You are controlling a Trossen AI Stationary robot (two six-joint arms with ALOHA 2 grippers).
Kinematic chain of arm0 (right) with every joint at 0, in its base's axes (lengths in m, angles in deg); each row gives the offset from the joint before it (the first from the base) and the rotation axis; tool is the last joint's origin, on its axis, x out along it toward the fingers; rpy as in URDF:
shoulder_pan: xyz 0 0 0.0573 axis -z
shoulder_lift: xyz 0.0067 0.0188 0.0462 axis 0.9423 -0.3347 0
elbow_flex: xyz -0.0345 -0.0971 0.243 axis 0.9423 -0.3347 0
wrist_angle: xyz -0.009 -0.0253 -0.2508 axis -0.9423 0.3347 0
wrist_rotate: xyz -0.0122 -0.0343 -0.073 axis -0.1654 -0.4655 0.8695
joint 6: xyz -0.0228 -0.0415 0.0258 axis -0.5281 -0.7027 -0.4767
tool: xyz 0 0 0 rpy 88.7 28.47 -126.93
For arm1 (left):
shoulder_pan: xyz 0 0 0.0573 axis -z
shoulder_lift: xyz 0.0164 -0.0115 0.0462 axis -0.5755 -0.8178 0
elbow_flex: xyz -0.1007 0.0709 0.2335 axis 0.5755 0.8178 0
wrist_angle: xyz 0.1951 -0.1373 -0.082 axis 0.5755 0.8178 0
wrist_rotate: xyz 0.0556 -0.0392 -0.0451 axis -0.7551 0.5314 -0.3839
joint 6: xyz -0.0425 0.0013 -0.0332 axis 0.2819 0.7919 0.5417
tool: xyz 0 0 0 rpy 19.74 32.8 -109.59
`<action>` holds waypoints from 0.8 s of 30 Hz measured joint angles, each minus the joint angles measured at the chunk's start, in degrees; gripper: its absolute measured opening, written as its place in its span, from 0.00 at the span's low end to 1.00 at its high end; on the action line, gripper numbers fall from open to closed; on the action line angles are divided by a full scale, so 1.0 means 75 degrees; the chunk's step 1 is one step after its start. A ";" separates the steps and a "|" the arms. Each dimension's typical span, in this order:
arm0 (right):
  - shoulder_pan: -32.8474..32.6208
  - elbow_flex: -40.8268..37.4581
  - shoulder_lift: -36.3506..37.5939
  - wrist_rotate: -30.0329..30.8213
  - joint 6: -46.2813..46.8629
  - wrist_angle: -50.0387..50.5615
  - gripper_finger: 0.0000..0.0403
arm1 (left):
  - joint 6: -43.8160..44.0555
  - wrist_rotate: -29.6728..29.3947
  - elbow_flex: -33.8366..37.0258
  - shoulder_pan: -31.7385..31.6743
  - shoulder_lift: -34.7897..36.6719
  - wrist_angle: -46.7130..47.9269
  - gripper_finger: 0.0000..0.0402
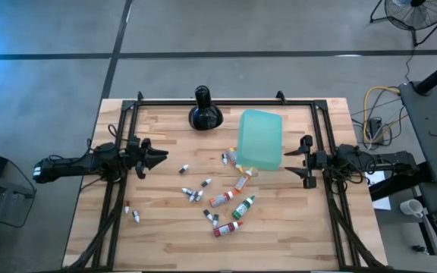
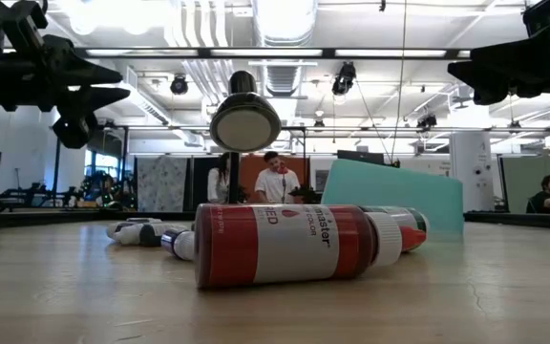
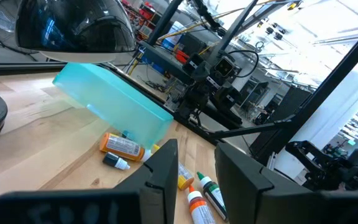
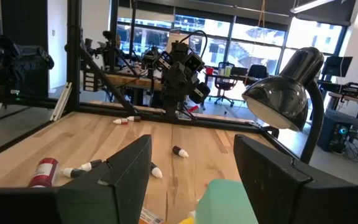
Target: Pick & Place food coloring
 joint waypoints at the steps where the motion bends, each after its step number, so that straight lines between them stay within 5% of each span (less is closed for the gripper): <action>1: 0.0000 0.0000 -0.0002 -0.0001 0.0000 0.0000 0.54 | 0.0000 -0.0002 -0.0001 0.0001 -0.0001 0.0000 0.20; 10: 0.0000 0.0000 -0.0001 0.0003 0.0095 -0.0019 0.54 | 0.0000 -0.0001 -0.0001 0.0001 -0.0001 0.0000 0.20; 15: 0.0000 0.0000 -0.0003 0.0011 0.1236 0.0012 0.54 | 0.0000 -0.0007 -0.0001 0.0001 -0.0001 -0.0001 0.20; 20: 0.0000 0.0000 -0.0003 0.0004 0.2415 0.0011 0.54 | 0.0049 -0.0838 -0.0001 -0.0003 -0.0001 -0.0177 0.20; 24: 0.0000 0.0000 -0.0003 -0.0005 0.3167 -0.0039 0.54 | 0.2083 -0.0853 0.0001 0.0006 -0.0003 -0.0753 0.20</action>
